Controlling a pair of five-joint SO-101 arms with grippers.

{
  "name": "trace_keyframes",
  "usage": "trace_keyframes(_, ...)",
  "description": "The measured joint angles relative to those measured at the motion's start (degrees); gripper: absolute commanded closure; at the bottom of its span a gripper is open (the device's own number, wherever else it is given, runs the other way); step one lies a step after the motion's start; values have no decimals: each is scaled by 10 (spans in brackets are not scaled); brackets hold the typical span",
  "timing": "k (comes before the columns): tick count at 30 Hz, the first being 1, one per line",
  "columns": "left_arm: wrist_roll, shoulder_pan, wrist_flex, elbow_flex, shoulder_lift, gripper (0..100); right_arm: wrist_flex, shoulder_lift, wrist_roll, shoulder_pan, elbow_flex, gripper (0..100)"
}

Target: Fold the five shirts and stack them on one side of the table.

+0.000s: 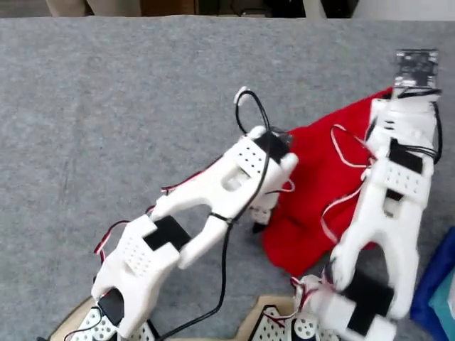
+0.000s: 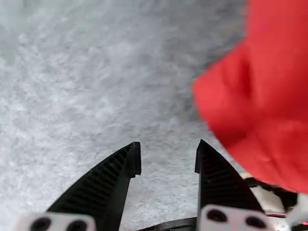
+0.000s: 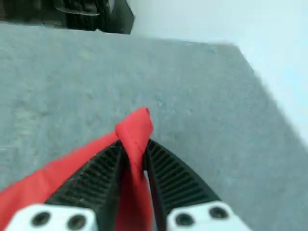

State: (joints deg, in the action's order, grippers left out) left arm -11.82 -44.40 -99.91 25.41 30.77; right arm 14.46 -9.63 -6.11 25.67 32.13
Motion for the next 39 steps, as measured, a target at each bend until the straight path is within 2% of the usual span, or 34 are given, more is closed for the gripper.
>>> trace_keyframes(4, -3, -7, -1, 44, 0, 801, 28, 109, 19, 41, -88, 991)
trace_keyframes(8, -40, -7, 0, 57, 15, 801, 84, 200, 20, 63, -193, 991)
trace_keyframes(14, -61, -21, 0, 78, 53, 801, 158, 273, 20, 84, -300, 991)
trace_keyframes(21, -62, -66, 0, 153, 96, 801, 183, 279, 20, 109, -331, 991)
trace_keyframes(32, -166, -61, 23, 259, 222, 805, 183, 280, 21, 112, -331, 991)
trace_keyframes(37, -176, -60, 21, 328, 282, 974, 183, 280, 21, 111, -331, 991)
trace_keyframes(39, -176, -59, 21, 361, 305, 976, 183, 280, 21, 107, -331, 991)
